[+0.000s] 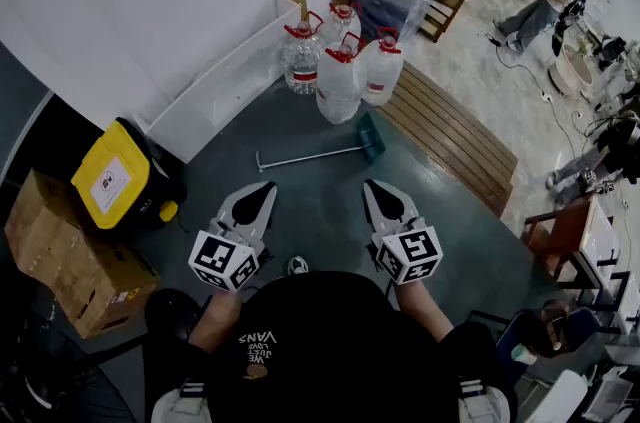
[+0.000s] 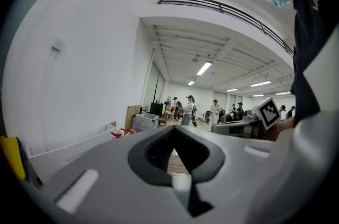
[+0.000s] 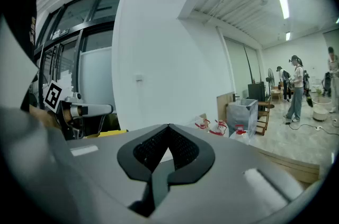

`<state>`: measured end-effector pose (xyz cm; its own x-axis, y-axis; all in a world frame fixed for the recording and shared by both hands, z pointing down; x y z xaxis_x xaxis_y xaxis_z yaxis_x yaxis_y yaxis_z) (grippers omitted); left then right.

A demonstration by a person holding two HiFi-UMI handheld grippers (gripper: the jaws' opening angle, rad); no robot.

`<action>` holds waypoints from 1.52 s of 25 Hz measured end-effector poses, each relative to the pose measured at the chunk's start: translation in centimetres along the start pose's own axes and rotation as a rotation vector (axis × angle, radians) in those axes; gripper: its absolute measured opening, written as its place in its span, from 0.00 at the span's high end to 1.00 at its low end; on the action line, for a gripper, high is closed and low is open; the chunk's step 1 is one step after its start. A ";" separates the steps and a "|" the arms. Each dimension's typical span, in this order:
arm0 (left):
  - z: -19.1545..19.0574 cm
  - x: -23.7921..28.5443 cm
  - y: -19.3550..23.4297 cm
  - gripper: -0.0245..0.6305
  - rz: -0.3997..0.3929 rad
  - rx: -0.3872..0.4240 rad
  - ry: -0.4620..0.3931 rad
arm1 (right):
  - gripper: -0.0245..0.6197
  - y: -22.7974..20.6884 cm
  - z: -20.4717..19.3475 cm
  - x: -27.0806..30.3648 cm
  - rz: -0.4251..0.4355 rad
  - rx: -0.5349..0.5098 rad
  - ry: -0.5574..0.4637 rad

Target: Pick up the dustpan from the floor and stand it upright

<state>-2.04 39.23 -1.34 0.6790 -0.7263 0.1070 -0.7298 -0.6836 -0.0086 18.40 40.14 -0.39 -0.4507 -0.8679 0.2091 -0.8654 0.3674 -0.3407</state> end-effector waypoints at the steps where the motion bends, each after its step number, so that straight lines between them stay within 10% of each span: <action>1: -0.2 0.1 0.4 0.89 -0.007 0.003 0.000 | 0.96 0.2 0.0 0.4 0.000 0.000 -0.011; 16: -3.5 6.9 5.3 0.88 0.000 -0.069 0.095 | 0.89 -4.7 1.0 7.8 -0.015 -0.040 0.002; 38: -9.6 22.7 11.2 0.69 0.290 -0.354 0.180 | 0.75 -20.0 1.7 23.3 0.252 -0.177 0.307</action>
<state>4.43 15.77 10.52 0.4417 -0.8378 0.3208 -0.8904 -0.3655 0.2715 25.54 11.99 9.72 -0.6739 -0.6134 0.4117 -0.7319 0.6301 -0.2592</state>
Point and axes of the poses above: the fingertips, and each gripper's own axes: x forward along the fingers, y to its left, z out of its top, the point moved 2 cm from there along -x, backward along the fingers, and after that the axes turned 11 degrees about x, right-handed, at the moved point
